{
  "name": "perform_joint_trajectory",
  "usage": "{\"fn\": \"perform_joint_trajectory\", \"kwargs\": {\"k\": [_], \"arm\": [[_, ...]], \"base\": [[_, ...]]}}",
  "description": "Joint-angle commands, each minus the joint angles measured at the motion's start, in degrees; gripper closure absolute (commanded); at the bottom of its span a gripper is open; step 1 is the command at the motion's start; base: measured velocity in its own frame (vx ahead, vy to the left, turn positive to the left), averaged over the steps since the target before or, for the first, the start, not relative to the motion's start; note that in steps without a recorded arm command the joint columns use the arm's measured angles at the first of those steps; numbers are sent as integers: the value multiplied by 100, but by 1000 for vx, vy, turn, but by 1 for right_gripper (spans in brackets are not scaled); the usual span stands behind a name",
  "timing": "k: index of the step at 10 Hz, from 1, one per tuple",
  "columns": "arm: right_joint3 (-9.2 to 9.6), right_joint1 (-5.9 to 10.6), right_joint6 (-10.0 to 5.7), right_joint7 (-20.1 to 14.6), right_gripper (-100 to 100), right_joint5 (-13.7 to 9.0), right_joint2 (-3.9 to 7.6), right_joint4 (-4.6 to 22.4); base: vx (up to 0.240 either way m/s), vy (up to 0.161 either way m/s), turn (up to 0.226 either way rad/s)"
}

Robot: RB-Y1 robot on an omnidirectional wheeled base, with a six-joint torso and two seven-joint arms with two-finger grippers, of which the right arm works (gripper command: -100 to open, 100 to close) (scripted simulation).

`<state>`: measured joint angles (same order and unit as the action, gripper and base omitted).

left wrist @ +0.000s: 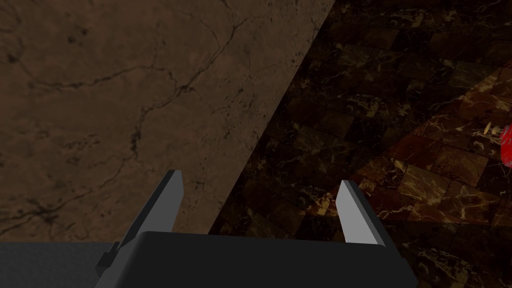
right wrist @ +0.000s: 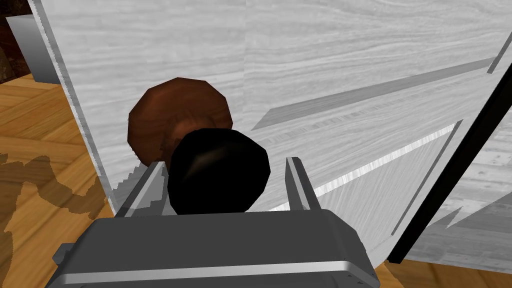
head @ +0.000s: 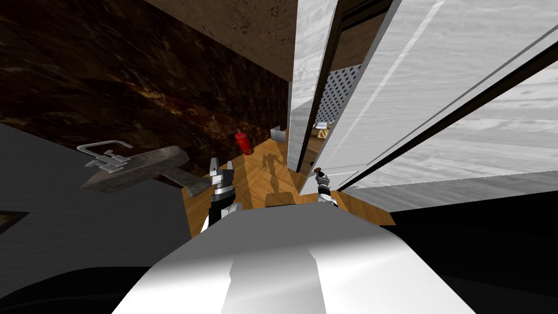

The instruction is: Pull the door open

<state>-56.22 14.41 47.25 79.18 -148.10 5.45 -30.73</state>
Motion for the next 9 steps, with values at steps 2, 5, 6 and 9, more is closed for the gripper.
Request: {"fn": "perform_joint_trajectory", "kwargs": {"k": [2,5,6,9], "arm": [[5,-4,9,-11,100,8,6,3],[12,-9,20,-26,100,18,14,8],[14,-11,24,-30,100,21,17,9],[31,-23,53,-68,100,47,36,20]], "base": [[-165,-10,110],[-233,-22,48],[-224,-13,53],[-250,-36,128]]}}
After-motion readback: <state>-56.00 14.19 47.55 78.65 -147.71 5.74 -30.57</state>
